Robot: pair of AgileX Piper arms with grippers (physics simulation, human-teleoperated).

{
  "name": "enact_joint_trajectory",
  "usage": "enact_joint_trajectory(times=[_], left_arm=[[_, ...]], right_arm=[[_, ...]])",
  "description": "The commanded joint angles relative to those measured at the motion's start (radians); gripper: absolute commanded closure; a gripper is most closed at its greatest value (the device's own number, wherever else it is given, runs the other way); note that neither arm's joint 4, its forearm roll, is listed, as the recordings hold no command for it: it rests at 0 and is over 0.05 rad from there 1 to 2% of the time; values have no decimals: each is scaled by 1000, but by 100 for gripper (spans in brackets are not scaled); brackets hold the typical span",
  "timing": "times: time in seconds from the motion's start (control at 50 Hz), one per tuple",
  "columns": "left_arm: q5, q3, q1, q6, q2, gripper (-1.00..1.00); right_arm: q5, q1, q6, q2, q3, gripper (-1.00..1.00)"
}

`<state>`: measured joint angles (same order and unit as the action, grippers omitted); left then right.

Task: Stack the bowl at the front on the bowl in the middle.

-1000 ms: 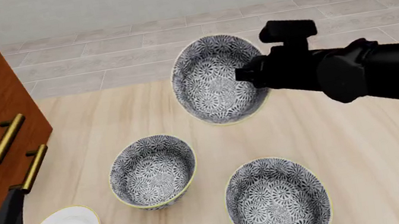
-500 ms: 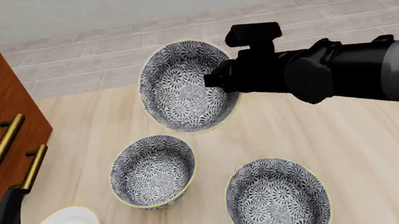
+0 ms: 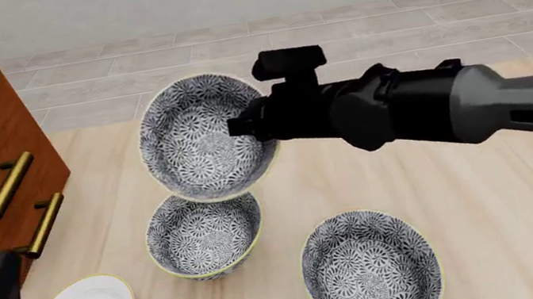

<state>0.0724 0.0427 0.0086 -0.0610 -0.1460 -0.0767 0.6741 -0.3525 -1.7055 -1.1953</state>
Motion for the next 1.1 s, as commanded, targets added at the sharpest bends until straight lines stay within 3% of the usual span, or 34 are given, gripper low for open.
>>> enact_joint_trajectory(times=[0.02, 0.36, 1.1], left_arm=[[-14, 8, 7, -8, 10, -100], [-43, 16, 7, -15, 35, -100], [37, 1, 9, 1, -52, -100]], right_arm=[[-2, 50, -20, -54, -44, 100], [-13, 108, -33, -138, -110, 100], [-11, 78, -14, -204, -119, 100]])
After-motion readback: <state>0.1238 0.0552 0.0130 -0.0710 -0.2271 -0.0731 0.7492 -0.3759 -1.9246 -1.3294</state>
